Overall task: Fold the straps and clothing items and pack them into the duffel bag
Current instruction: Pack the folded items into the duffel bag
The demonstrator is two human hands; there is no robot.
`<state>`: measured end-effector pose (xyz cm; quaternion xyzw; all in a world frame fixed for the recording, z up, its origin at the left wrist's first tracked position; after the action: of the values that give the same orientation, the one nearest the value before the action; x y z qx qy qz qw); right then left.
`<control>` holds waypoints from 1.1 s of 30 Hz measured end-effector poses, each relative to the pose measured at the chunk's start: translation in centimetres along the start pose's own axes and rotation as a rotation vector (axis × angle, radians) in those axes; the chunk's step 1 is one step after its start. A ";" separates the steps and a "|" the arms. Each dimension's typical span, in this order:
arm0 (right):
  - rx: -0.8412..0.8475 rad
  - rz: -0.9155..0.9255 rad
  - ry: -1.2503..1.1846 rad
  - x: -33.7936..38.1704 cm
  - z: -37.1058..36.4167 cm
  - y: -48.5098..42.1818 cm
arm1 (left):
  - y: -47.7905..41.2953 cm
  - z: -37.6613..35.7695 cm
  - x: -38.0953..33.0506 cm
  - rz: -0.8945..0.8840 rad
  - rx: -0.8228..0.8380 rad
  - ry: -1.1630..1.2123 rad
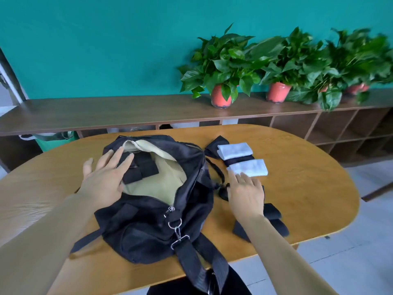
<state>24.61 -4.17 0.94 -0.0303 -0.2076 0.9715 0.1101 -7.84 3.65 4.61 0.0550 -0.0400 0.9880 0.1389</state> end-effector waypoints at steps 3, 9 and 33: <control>0.255 0.037 0.044 -1.5 -2.8 1.2 | 0.1 0.1 -0.3 0.013 0.006 -0.010; 0.314 0.091 0.091 -1.4 -2.8 0.7 | 0.4 0.7 -0.5 0.023 0.030 -0.057; 0.069 0.057 0.049 -0.3 2.0 1.0 | 2.0 1.5 1.2 0.055 0.048 -0.067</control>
<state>24.45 -5.94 2.36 -0.0563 -0.1704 0.9798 0.0885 -9.41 1.91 6.09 0.0902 -0.0222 0.9897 0.1089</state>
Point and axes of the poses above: each hand's wrist, its own y-axis away from the middle knuckle, its own z-axis out of the back of the hand, x = y × z, the point moved 5 cm from there along -y, towards the middle knuckle, and after that the axes turned 4 degrees about -z, right-handed, at the moved point
